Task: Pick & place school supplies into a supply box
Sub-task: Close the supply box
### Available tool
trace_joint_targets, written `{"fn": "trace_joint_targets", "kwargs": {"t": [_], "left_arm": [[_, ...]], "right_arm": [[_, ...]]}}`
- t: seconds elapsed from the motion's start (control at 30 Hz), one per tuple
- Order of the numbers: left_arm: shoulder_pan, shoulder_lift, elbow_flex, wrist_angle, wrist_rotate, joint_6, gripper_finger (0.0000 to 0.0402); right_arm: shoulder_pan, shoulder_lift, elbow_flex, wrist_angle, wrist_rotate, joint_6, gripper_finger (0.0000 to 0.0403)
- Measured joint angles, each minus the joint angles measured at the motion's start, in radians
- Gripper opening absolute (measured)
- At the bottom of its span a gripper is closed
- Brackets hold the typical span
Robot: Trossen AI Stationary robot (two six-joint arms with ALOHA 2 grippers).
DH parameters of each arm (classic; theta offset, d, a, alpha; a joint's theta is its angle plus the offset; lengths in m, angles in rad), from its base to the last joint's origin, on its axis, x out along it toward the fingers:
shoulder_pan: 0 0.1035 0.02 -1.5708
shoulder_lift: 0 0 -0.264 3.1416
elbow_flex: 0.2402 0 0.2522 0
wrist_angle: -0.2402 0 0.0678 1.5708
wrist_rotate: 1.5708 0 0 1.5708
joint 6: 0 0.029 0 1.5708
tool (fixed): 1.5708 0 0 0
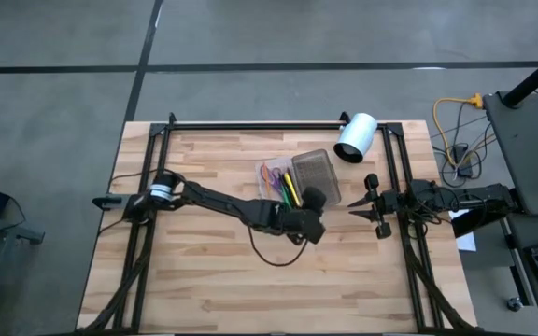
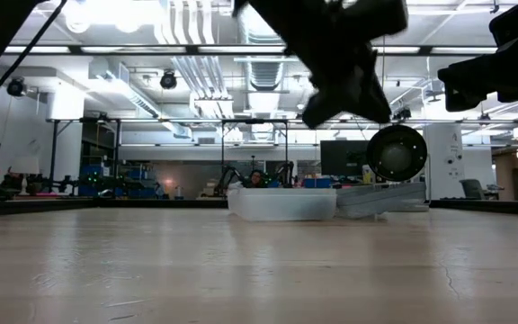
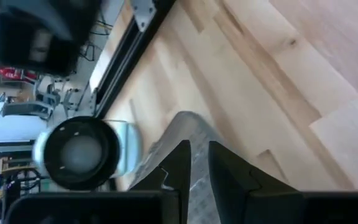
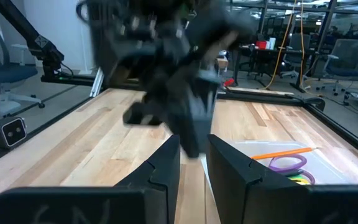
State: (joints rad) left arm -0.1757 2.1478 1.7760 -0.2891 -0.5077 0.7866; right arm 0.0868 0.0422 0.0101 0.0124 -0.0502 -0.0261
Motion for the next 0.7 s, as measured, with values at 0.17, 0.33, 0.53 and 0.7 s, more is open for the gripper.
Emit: {"fn": "trace_joint_targets", "kwargs": {"t": [0.17, 0.33, 0.53, 0.7], "left_arm": [[0.000, 0.061, -0.038, 0.117, -0.001, 0.000, 0.0041], [0.006, 0.113, -0.040, 0.221, -0.018, 0.000, 0.0041], [0.035, 0.120, -0.040, 0.264, 0.003, -0.120, 0.0041], [0.082, 0.119, -0.046, 0.260, 0.074, -0.266, 0.0041]], "right_arm": [[0.000, 0.000, 0.000, 0.000, 0.000, 0.000, 0.0068], [0.000, 0.000, 0.000, 0.000, 0.000, 0.000, 0.0068], [0.000, 0.000, 0.000, 0.000, 0.000, 0.000, 0.0068], [0.000, 0.000, 0.000, 0.000, 0.000, 0.000, 0.0068]]}}
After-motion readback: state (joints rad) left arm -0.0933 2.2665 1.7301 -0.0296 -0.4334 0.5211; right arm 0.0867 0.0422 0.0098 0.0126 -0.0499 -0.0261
